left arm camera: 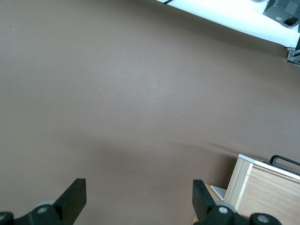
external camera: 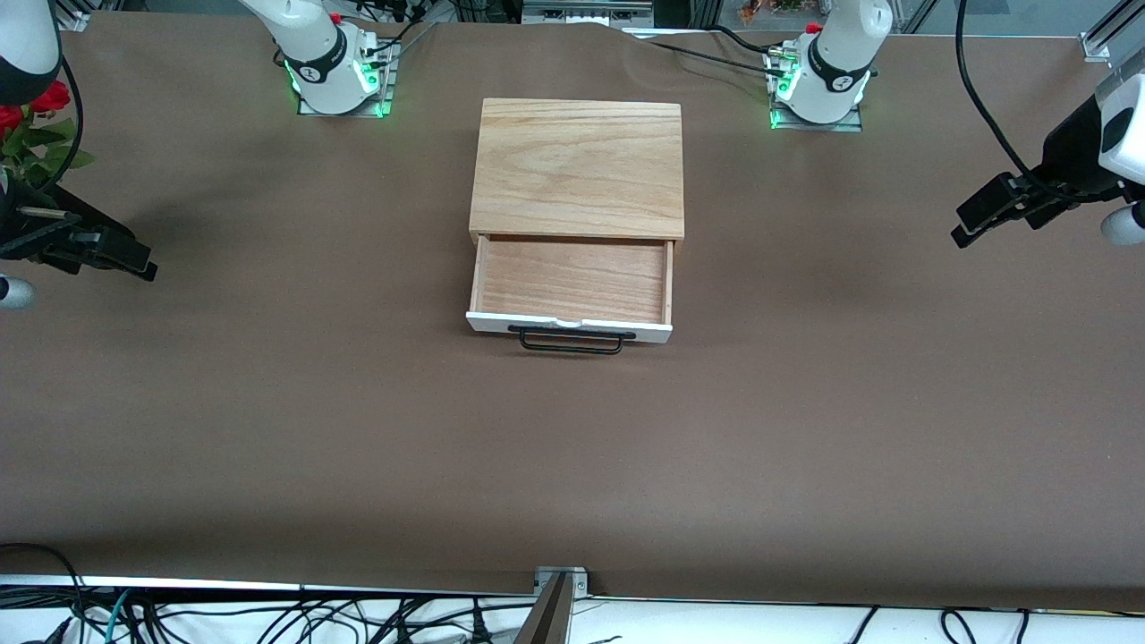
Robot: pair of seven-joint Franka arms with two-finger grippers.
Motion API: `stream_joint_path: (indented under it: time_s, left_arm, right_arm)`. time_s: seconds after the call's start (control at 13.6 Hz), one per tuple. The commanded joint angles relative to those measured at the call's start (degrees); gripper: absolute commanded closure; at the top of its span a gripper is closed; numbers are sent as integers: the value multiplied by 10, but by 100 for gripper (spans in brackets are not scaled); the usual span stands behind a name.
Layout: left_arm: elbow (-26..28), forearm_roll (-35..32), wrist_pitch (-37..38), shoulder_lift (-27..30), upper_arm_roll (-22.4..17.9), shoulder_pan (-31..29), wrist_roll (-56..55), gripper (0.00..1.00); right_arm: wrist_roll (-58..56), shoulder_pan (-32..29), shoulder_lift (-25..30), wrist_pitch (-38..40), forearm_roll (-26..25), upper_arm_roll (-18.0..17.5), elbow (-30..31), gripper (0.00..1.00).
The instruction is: Close drawer with both arms simultaneously
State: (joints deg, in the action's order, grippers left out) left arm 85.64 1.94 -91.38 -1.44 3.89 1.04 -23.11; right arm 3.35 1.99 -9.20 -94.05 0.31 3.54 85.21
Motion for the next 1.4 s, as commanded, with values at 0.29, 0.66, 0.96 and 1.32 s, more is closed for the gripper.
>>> stream_joint_path:
  time_s: [0.29, 0.66, 0.96, 1.32]
  left_arm:
    - [-18, 11, 19, -8, -7, 4, -1, 0]
    - [-18, 11, 19, -8, -9, 4, 1, 0]
    - [-14, 3, 19, -8, -9, 3, 9, 0]
    - [-13, 0, 28, -8, -11, -7, 114, 0]
  right_arm:
    - [-4, -1, 3, -3, -4, -1, 1, 0]
    - [-3, -1, 3, -3, -4, -1, 2, 0]
    - [-3, -1, 3, -3, -4, -1, 1, 0]
    - [-5, -1, 0, -3, -4, -1, 1, 0]
